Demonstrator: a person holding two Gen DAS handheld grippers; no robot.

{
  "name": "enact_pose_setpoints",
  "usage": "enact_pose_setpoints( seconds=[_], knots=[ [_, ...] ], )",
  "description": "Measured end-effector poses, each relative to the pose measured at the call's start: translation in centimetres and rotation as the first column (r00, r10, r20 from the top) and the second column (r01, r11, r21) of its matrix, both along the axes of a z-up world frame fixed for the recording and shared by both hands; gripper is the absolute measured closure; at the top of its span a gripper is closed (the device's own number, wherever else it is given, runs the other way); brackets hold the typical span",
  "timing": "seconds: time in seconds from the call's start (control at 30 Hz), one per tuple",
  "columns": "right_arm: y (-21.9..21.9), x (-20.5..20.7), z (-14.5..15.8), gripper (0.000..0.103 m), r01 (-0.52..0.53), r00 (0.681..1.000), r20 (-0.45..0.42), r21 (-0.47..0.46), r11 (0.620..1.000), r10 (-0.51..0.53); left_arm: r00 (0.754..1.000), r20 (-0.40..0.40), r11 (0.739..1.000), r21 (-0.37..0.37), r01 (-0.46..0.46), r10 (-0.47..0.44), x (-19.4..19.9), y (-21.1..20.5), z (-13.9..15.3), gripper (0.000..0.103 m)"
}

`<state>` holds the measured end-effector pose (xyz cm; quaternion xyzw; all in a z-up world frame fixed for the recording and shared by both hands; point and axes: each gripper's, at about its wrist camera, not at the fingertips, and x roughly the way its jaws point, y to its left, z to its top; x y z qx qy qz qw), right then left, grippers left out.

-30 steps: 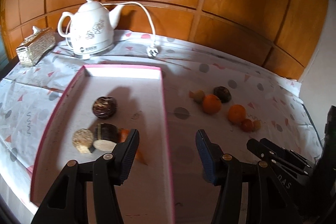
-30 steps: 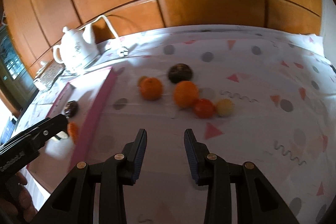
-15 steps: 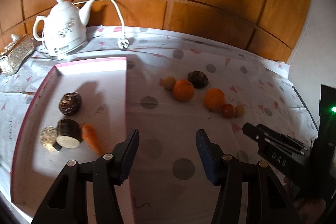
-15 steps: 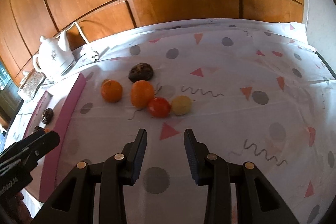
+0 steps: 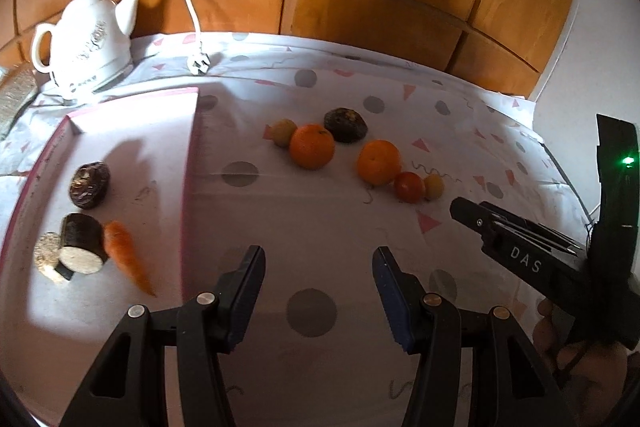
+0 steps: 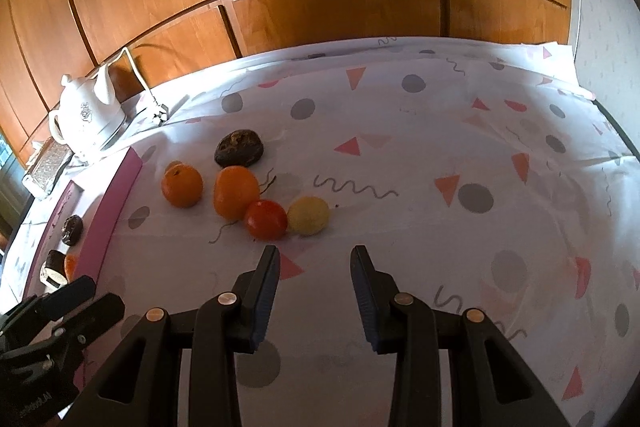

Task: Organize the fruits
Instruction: 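Withdraw both grippers from the tray toward the remaining fruit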

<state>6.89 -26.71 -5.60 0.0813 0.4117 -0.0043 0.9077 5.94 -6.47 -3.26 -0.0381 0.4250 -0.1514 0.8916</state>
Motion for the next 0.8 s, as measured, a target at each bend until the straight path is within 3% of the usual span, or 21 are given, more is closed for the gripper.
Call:
enact_pose_setpoints(
  seconds=[0.7, 0.8],
  knots=[
    [-0.5, 3.8, -1.0, 0.066, -0.013, 1.0, -0.013, 0.049, 0.999, 0.014, 0.999, -0.037, 1.0, -0.013, 0.004, -0.004, 2.5, -1.9, -1.5, 0.047],
    [-0.7, 4.4, -1.5, 0.07, -0.019, 1.0, -0.022, 0.069, 0.997, 0.02, 0.999, -0.036, 1.0, -0.017, 0.006, -0.006, 2.9, -2.1, -1.4, 0.047]
  ],
)
